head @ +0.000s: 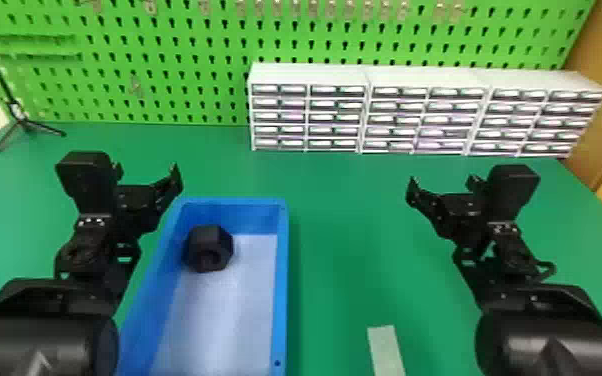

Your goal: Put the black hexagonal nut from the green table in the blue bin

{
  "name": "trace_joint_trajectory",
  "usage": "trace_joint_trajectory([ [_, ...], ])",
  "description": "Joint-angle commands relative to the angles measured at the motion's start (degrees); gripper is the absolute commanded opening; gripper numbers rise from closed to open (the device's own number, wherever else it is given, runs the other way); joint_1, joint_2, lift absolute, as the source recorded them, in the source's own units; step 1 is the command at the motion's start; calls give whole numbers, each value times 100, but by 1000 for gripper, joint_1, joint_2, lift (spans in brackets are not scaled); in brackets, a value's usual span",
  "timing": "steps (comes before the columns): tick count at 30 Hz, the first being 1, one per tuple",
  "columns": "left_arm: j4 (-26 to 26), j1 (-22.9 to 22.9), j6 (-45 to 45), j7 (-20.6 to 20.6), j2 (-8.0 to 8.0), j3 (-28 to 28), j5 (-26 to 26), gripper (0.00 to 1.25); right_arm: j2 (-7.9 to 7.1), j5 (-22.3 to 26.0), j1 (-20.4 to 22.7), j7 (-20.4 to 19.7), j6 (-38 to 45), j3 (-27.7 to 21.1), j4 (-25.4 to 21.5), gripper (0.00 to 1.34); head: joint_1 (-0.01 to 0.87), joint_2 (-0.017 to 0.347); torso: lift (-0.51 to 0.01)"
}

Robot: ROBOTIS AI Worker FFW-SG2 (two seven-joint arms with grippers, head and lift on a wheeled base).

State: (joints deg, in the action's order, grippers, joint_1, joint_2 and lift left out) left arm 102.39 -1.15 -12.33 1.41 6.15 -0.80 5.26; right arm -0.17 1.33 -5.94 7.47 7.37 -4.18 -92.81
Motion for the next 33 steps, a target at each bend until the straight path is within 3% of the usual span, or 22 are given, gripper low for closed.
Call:
trace_joint_trajectory([
  [1,0,1,3,0,0,1,11,942,-1,8,5,0,2,-12,0,1216,683,28,-96],
  [33,0,45,-6,0,0,-16,46,942,-10,25,23,0,28,-12,0,1216,683,28,-96],
])
